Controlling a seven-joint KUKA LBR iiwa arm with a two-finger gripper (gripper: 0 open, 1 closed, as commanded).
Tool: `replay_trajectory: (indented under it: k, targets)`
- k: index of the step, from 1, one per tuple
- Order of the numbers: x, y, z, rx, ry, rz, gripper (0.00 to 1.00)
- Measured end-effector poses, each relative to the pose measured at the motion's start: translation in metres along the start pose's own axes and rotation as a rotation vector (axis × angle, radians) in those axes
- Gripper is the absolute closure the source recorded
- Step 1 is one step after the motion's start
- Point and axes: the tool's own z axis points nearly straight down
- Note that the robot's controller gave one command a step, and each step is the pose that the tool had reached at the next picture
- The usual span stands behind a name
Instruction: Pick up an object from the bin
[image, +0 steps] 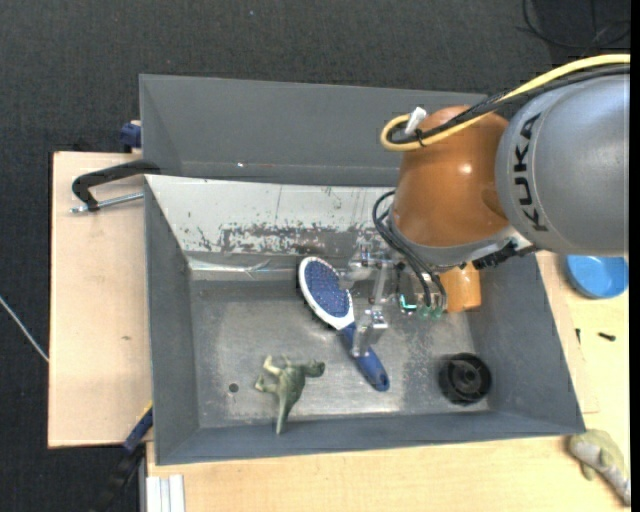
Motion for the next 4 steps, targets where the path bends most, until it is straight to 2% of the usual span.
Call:
replay_trajectory:
  k: [1,2,3,4]
  targets:
    - [-0.001,0.0,-0.004,0.0,-0.007,0.001,1.0]
    - [-0.001,0.0,-0.004,0.0,-0.007,0.001,0.0]
    - [-0.013,-0.001,0.069,-0.005,-0.036,0.124,0.0]
    - [-0.017,-0.001,0.066,-0.006,-0.048,0.125,1.0]
